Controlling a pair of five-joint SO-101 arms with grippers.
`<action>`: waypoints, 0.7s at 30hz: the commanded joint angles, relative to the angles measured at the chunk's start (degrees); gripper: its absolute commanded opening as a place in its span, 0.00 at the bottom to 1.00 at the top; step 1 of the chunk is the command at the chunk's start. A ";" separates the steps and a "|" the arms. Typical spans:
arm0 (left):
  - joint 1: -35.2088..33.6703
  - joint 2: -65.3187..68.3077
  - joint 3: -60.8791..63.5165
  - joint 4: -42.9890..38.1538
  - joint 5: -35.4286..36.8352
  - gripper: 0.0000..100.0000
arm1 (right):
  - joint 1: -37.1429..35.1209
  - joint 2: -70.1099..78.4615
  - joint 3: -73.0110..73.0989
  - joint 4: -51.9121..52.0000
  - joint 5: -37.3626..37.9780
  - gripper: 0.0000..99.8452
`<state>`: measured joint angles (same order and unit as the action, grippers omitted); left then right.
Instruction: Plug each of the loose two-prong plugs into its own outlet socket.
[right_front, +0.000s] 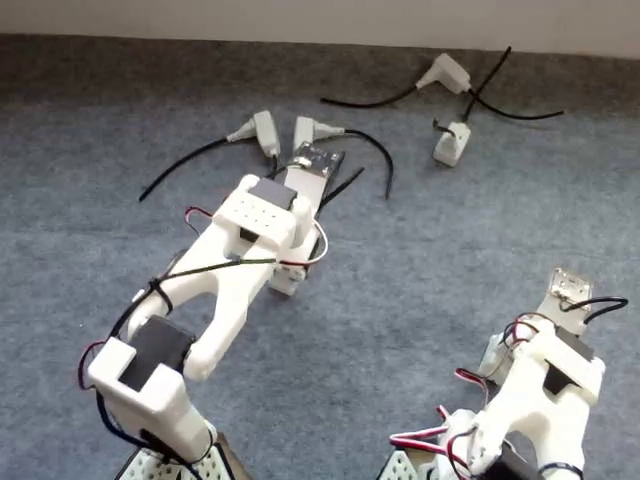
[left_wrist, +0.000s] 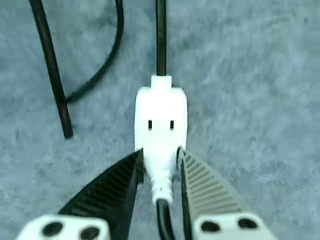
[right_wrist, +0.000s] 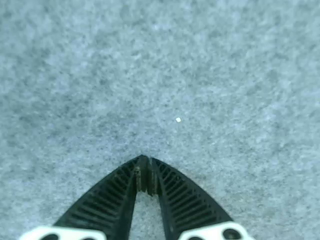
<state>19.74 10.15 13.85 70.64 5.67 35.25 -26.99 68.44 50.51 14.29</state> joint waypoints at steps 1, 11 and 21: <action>-0.31 1.98 0.84 -0.18 0.09 0.01 | -0.40 0.04 0.31 -1.98 -0.53 0.01; -0.66 1.80 -2.86 -0.44 -0.35 0.05 | -0.40 0.04 0.31 -1.98 -0.53 0.01; -0.75 1.80 -12.18 9.14 0.18 0.22 | -0.40 0.04 0.31 -1.98 -0.53 0.01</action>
<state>19.91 12.97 5.32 77.67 5.58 35.25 -26.99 68.44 50.33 14.29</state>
